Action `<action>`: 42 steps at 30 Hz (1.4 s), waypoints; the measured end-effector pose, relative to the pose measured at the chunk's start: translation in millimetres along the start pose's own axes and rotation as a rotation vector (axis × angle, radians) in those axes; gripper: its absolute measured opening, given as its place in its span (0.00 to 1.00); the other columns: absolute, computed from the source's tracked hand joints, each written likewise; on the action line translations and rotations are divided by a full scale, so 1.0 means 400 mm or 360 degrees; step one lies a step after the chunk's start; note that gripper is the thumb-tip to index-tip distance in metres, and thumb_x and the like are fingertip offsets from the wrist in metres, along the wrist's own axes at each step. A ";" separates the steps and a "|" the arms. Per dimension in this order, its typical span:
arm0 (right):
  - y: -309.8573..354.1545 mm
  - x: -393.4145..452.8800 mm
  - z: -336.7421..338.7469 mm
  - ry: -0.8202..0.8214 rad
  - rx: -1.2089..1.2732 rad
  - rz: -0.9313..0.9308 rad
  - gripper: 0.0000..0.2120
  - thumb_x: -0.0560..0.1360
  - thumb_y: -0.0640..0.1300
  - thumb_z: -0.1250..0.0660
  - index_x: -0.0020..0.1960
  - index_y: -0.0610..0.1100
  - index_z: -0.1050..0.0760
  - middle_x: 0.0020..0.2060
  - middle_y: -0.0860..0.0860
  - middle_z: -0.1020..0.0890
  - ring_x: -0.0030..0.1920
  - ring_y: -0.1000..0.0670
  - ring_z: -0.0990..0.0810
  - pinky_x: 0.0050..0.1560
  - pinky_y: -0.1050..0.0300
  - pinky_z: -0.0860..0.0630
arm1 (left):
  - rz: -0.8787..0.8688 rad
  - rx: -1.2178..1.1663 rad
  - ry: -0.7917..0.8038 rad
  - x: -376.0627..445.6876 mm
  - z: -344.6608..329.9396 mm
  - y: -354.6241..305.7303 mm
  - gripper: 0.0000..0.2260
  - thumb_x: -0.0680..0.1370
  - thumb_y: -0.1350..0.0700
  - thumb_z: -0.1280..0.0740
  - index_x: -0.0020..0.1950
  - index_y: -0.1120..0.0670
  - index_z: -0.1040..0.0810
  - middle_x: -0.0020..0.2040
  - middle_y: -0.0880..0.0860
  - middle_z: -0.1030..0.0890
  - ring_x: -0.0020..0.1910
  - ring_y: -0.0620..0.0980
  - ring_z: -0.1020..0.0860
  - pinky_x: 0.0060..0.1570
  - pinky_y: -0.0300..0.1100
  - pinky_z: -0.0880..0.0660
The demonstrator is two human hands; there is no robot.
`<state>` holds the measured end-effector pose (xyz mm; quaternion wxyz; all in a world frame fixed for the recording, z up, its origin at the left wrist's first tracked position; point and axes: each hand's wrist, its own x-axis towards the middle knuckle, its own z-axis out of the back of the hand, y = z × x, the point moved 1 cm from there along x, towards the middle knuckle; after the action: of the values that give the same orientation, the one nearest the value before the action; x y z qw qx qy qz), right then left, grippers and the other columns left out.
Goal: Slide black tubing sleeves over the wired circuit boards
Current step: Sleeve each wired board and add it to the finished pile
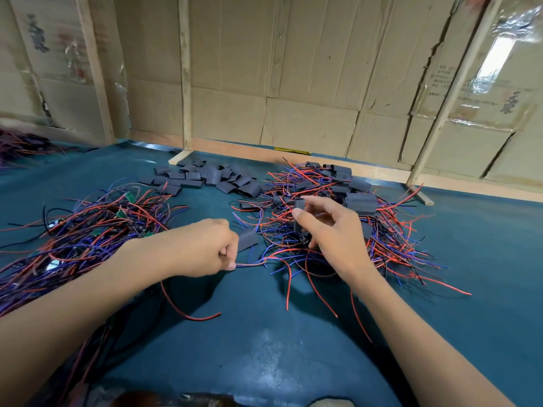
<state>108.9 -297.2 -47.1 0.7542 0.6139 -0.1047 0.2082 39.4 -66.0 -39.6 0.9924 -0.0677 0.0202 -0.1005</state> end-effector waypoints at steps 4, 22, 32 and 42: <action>0.011 -0.006 -0.005 0.0032 0.0123 0.0006 0.10 0.74 0.45 0.25 0.56 0.48 0.17 0.39 0.57 0.19 0.30 0.54 0.24 0.29 0.58 0.25 | -0.0094 0.0131 0.0051 -0.002 0.002 -0.015 0.03 0.78 0.50 0.34 0.49 0.49 0.23 0.48 0.45 0.25 0.46 0.45 0.26 0.53 0.42 0.27; 0.023 0.013 -0.012 0.0058 0.1186 -0.0387 0.10 0.77 0.38 0.30 0.37 0.43 0.17 0.34 0.45 0.20 0.36 0.46 0.19 0.38 0.54 0.18 | -0.0265 -0.0951 -0.0906 0.060 0.004 -0.109 0.03 0.82 0.51 0.37 0.49 0.43 0.27 0.38 0.42 0.18 0.33 0.40 0.23 0.36 0.31 0.30; 0.022 0.010 -0.026 0.0037 0.1646 -0.0428 0.04 0.74 0.37 0.29 0.42 0.36 0.18 0.43 0.39 0.18 0.50 0.40 0.18 0.51 0.50 0.17 | -0.0422 -0.1449 -0.1279 0.050 -0.069 -0.134 0.05 0.80 0.56 0.31 0.53 0.46 0.19 0.46 0.44 0.16 0.45 0.47 0.18 0.49 0.39 0.23; 0.008 -0.002 -0.036 0.0145 0.1192 -0.0394 0.04 0.72 0.36 0.26 0.46 0.37 0.17 0.39 0.40 0.17 0.38 0.47 0.17 0.43 0.55 0.17 | -0.0188 -0.1689 -0.1303 0.062 -0.083 -0.126 0.09 0.76 0.53 0.25 0.45 0.47 0.25 0.41 0.48 0.15 0.35 0.45 0.19 0.40 0.34 0.25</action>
<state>105.5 -282.7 -47.8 0.5015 0.8445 0.0868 0.1665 52.0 -124.1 -66.2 0.7450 -0.5800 -0.3148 -0.0974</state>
